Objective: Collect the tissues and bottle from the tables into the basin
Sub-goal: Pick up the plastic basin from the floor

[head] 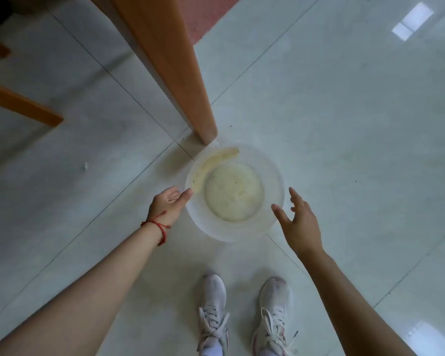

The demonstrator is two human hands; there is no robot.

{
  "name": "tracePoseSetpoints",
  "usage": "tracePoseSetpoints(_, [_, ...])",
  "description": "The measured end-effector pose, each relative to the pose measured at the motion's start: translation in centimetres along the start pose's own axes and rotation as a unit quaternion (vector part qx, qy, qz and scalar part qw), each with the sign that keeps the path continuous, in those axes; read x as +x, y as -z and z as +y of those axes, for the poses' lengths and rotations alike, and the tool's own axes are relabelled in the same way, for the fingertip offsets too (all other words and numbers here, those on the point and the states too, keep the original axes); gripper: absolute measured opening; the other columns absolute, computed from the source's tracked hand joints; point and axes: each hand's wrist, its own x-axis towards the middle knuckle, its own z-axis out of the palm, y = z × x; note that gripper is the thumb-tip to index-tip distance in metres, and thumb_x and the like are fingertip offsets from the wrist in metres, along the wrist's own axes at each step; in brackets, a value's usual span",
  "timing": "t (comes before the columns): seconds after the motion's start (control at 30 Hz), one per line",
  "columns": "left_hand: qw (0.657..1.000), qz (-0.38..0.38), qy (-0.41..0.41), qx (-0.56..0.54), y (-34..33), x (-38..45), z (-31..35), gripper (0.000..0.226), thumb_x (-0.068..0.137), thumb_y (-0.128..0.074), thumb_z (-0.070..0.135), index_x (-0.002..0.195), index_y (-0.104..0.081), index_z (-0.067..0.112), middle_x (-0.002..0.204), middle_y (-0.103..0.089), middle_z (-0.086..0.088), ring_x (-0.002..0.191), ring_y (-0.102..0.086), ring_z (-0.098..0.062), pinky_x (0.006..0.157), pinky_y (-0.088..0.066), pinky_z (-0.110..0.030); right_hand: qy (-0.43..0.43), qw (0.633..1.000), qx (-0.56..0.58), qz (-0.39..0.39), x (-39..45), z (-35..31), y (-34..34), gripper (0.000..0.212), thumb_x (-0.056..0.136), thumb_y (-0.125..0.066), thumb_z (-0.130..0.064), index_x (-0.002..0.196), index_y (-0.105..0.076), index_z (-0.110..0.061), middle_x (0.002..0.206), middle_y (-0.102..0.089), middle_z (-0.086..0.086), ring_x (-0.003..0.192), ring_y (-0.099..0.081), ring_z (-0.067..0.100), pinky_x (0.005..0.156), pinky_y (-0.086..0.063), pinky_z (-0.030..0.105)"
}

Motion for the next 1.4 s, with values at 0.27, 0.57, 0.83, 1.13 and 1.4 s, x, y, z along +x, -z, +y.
tracePoseSetpoints(0.27, [1.000,-0.007,0.008,-0.008,-0.8,2.6,-1.1,0.090,0.049,-0.066,0.061,0.121,-0.052,0.008,0.118,-0.065,-0.013,0.104,-0.062,-0.026,0.096,-0.048,-0.047,0.025,0.998,0.040,0.032,1.2,0.4,-1.4,0.053,0.087,-0.056,-0.034,0.135,-0.037,-0.022,0.135,-0.048,0.007,0.116,-0.052,0.024,0.097,-0.044,0.045])
tracePoseSetpoints(0.57, [0.997,0.010,-0.004,0.078,-1.7,3.4,-0.8,0.057,0.067,-0.069,0.046,0.082,-0.061,-0.008,0.072,-0.058,-0.014,0.067,-0.053,-0.023,0.070,-0.048,-0.033,-0.003,0.996,0.079,0.032,2.5,0.8,-2.5,0.059,0.083,-0.061,-0.033,0.136,-0.035,-0.022,0.127,-0.053,0.009,0.101,-0.057,0.025,0.092,-0.047,0.048])
tracePoseSetpoints(0.83, [0.996,0.028,-0.010,0.087,-1.7,1.6,-0.9,0.052,0.065,-0.074,0.039,0.084,-0.061,-0.008,0.077,-0.063,-0.016,0.067,-0.057,-0.025,0.075,-0.055,-0.041,-0.016,0.995,0.085,0.055,1.6,1.3,-1.8,0.059,0.080,-0.066,-0.033,0.132,-0.040,-0.022,0.118,-0.057,0.009,0.096,-0.057,0.026,0.090,-0.048,0.046])
tracePoseSetpoints(1.13, [0.999,0.039,-0.012,0.034,0.8,-6.1,0.8,0.041,0.061,-0.079,0.030,0.085,-0.063,0.001,0.086,-0.069,-0.018,0.077,-0.067,-0.031,0.075,-0.058,-0.041,0.004,0.991,0.104,0.087,-3.5,-1.0,3.2,0.046,0.080,-0.067,-0.027,0.122,-0.049,-0.022,0.103,-0.060,0.008,0.082,-0.056,0.023,0.077,-0.047,0.034])
tracePoseSetpoints(1.4, [0.999,0.034,-0.013,-0.035,4.3,-17.0,6.0,0.028,0.061,-0.080,0.025,0.070,-0.056,0.014,0.078,-0.065,-0.014,0.075,-0.064,-0.030,0.071,-0.057,-0.038,0.005,0.987,0.102,0.122,-10.6,-5.9,11.3,0.036,0.082,-0.064,-0.025,0.117,-0.056,-0.016,0.094,-0.054,-0.002,0.078,-0.053,0.018,0.075,-0.041,0.029])
